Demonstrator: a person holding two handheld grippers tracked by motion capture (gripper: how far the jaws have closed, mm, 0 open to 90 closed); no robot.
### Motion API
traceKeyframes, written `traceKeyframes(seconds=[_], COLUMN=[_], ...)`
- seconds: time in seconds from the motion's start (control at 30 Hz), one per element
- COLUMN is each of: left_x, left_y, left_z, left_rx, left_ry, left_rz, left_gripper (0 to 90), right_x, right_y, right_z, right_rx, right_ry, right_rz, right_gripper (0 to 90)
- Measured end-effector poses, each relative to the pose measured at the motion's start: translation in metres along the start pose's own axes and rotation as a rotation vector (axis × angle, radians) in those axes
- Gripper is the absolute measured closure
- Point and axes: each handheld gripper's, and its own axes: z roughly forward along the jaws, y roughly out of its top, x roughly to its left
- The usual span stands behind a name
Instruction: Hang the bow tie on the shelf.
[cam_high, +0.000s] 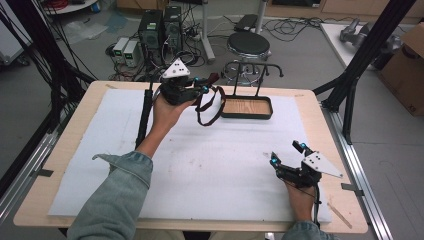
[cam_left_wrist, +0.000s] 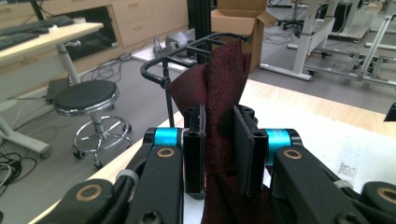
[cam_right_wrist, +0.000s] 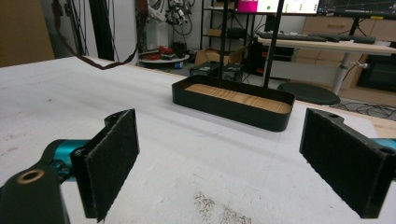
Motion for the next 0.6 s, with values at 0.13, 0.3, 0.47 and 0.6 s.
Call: traceKeyframes(seconds=[0.13,0.3,0.47,0.6], left_x=[0.006,0.011,0.016,0.019], left_y=[0.004,0.008,0.012,0.012], left_z=[0.012,0.025,0.038,0.046], left_rx=[-0.004,-0.003,-0.021,-0.020], left_ry=[-0.001,-0.007,-0.022,-0.023], left_rz=[-0.005,0.002,-0.003,0.000], left_gripper=[75.0,75.0,75.1,75.0], right_x=[0.000,0.000,0.000,0.000], right_y=[0.000,0.000,0.000,0.000], right_z=[0.000,0.000,0.001,0.001], right_rx=[0.001,0.003,0.003,0.004], right_ry=[0.000,-0.003,-0.005,-0.004], right_rz=[-0.001,-0.003,-0.010,-0.005], right_gripper=[10.8,10.8,10.8,10.8])
